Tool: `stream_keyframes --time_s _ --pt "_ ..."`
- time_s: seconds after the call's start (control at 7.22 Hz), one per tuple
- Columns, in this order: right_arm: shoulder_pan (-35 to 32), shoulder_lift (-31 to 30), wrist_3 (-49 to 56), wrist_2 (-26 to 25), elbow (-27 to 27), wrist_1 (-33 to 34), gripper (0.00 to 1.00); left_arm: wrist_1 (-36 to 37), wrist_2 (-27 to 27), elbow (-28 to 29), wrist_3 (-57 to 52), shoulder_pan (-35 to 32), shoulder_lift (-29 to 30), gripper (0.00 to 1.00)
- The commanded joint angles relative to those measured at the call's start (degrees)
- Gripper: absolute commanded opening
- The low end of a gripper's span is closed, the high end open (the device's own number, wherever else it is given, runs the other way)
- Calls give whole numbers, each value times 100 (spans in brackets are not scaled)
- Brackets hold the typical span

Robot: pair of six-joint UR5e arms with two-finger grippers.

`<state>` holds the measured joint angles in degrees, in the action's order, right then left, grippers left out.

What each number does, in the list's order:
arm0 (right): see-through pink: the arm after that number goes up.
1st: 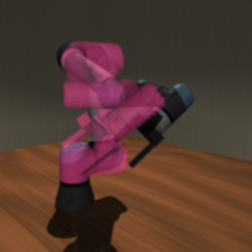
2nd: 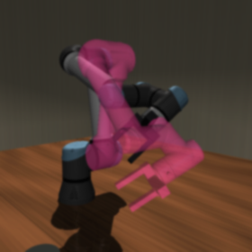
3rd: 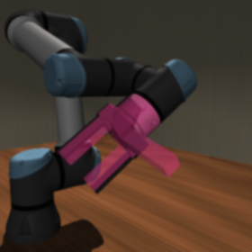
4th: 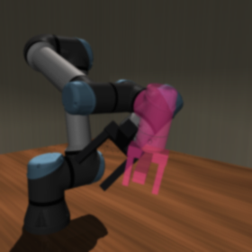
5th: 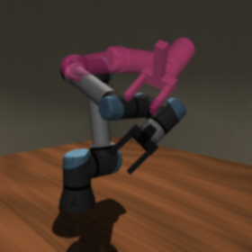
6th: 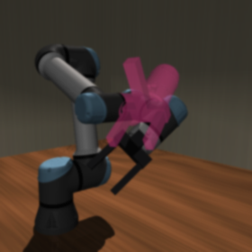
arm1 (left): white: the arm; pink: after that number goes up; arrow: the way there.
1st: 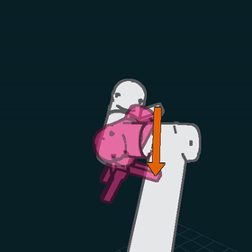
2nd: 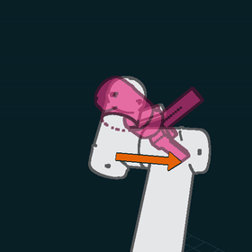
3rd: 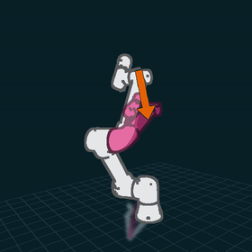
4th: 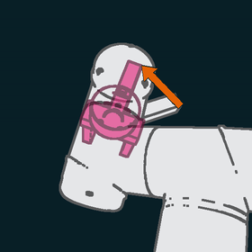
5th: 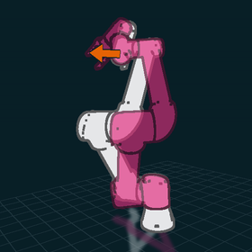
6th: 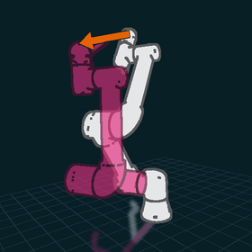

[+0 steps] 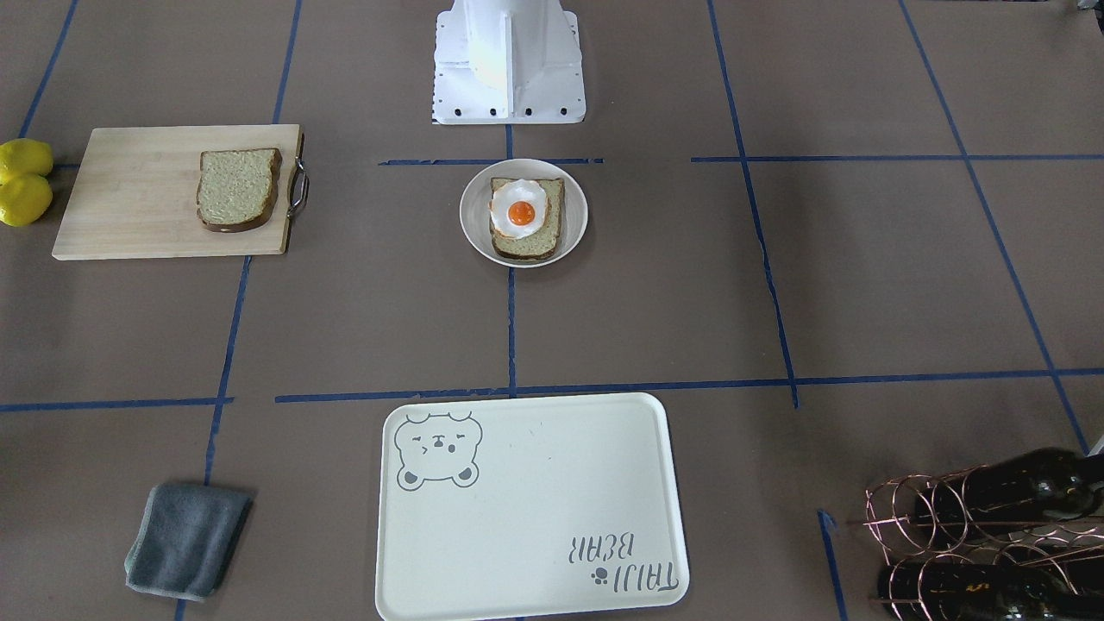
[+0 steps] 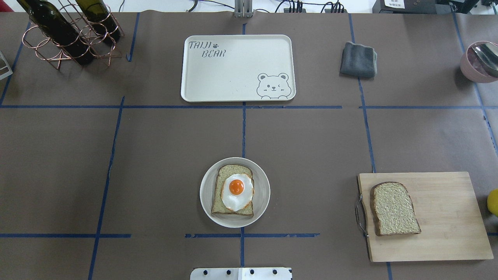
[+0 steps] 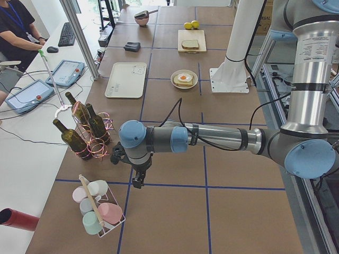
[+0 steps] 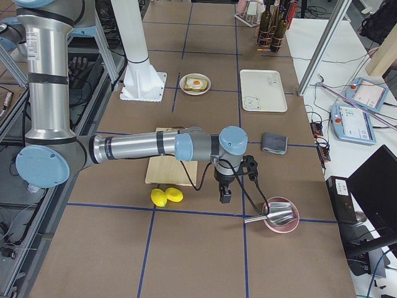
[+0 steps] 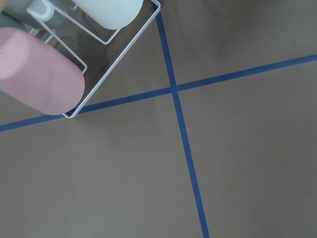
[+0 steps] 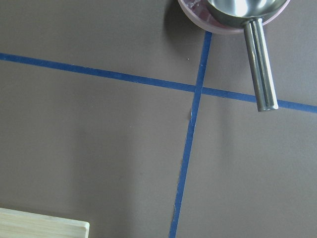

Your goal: Make sandwich and place on tray

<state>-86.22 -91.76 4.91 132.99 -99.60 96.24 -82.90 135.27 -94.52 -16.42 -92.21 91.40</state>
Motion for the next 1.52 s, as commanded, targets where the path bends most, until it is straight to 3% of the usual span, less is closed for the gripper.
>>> stream_keyframes --time_s 0.0,0.69,1.11,1.39 --pt "0 9 -43 8 19 -9 100 -59 -52 -440 -184 2 -103 100" --pt "9 -35 -25 192 20 -88 100 -173 9 -303 -256 37 -166 100" --pt "35 -113 18 192 -102 -316 100 -595 174 -242 -239 72 -183 100" --pt "507 -499 -86 218 -462 -1102 100 -604 377 -277 -212 72 -184 100"
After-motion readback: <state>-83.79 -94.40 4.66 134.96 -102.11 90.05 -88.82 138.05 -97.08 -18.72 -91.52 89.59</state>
